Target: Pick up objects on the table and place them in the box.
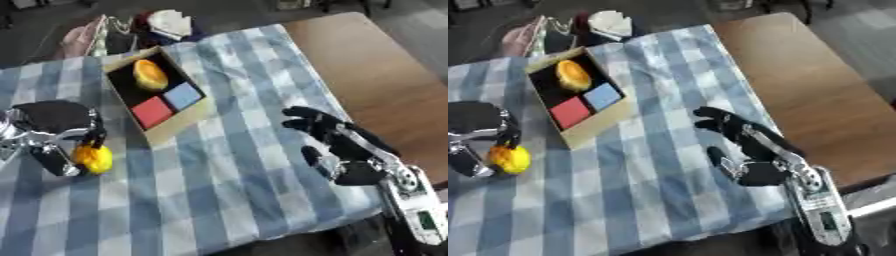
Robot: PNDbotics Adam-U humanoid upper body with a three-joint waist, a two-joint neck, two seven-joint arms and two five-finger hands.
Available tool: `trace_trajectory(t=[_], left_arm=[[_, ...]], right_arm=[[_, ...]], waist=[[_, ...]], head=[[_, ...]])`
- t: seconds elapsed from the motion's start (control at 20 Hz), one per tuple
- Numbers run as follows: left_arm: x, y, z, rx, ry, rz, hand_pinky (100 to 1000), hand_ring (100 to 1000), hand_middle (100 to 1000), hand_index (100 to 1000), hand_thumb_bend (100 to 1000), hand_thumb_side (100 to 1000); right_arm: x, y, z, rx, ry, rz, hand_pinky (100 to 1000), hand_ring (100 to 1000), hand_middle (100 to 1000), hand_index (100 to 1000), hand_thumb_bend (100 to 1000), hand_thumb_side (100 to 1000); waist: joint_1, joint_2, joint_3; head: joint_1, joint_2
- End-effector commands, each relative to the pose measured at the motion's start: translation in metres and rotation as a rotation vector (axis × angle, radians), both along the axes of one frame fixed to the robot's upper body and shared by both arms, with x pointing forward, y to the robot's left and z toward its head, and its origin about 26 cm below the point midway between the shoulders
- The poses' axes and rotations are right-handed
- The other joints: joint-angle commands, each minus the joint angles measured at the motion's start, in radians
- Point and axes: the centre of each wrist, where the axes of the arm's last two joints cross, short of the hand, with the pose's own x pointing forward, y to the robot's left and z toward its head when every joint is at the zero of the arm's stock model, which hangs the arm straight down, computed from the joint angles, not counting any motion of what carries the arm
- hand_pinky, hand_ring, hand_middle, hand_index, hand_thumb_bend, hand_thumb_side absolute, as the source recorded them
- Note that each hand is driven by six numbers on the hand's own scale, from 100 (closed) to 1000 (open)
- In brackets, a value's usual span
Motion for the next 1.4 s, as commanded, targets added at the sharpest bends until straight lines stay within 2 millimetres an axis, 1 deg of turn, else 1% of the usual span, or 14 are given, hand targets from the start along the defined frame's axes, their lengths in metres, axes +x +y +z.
trace_trajectory(t=[0.05,0.2,0.4,0.6,0.7,0.8,0.95,1.0,1.05,1.15,1.2,1.3,1.35,1.4], left_arm=[[-0.002,0.009,0.041,-0.045,-0.133,0.035,549,448,411,559,425,107],[0.002,0.01,0.064,-0.102,-0.228,0.079,562,457,424,573,434,105],[0.019,0.006,0.076,-0.16,-0.325,0.141,572,467,435,588,438,103],[0.045,-0.004,0.073,-0.193,-0.404,0.195,591,489,458,614,447,106],[0.057,-0.011,0.067,-0.202,-0.427,0.203,616,525,492,648,450,108],[0.065,-0.018,0.061,-0.22,-0.44,0.201,628,544,509,664,445,106],[0.074,-0.029,0.051,-0.242,-0.446,0.185,672,609,576,721,465,112],[0.076,-0.032,0.047,-0.241,-0.437,0.179,687,652,624,759,476,134],[0.078,-0.035,0.044,-0.24,-0.427,0.175,714,706,704,823,505,240],[0.08,-0.039,0.038,-0.23,-0.409,0.168,751,757,775,868,573,374],[0.08,-0.04,0.035,-0.218,-0.405,0.165,763,774,797,877,596,417],[0.08,-0.04,0.033,-0.201,-0.406,0.164,777,794,818,881,596,447],[0.079,-0.038,0.033,-0.204,-0.413,0.165,775,789,810,875,581,439],[0.076,-0.036,0.036,-0.221,-0.426,0.164,763,768,783,865,539,422]], right_arm=[[0.001,-0.001,0.01,0.0,-0.035,-0.004,1000,929,960,1000,100,356],[0.001,-0.002,0.01,-0.002,-0.034,-0.003,1000,930,960,1000,100,353],[0.001,-0.001,0.011,-0.004,-0.037,0.002,1000,930,961,1000,100,351],[0.003,0.001,0.013,-0.005,-0.044,0.011,1000,930,961,1000,100,354],[0.003,0.002,0.014,-0.006,-0.047,0.017,1000,930,961,1000,100,356],[0.004,0.003,0.014,-0.006,-0.048,0.022,1000,930,961,1000,100,357],[0.004,0.004,0.015,-0.005,-0.049,0.028,1000,930,960,1000,100,357],[0.004,0.004,0.015,-0.005,-0.049,0.03,1000,930,960,1000,100,357],[0.004,0.005,0.015,-0.005,-0.048,0.032,1000,930,960,1000,100,356],[0.004,0.006,0.015,-0.004,-0.048,0.037,1000,930,960,1000,100,354],[0.004,0.006,0.015,-0.002,-0.049,0.039,1000,930,960,1000,100,353],[0.004,0.007,0.015,0.001,-0.05,0.039,1000,930,960,1000,100,352],[0.004,0.007,0.015,0.002,-0.05,0.037,1000,930,960,1000,100,352],[0.004,0.006,0.015,0.003,-0.05,0.035,1000,930,960,1000,100,353]], waist=[[-0.001,-0.01,0.004],[-0.004,-0.004,0.006],[-0.007,0.01,-0.002],[-0.006,0.027,-0.021],[-0.005,0.033,-0.03],[-0.003,0.037,-0.038],[-0.003,0.039,-0.045],[-0.003,0.038,-0.046],[-0.003,0.038,-0.046],[-0.004,0.035,-0.047],[-0.006,0.034,-0.048],[-0.007,0.031,-0.046],[-0.008,0.03,-0.044],[-0.008,0.029,-0.041]], head=[[-0.007,0.004],[-0.011,0.004],[-0.007,0.004],[0.003,0.004],[0.01,0.004],[0.015,0.004],[0.019,0.004],[0.019,0.004],[0.02,0.004],[0.022,0.004],[0.021,0.004],[0.019,0.004],[0.017,0.004],[0.013,0.004]])
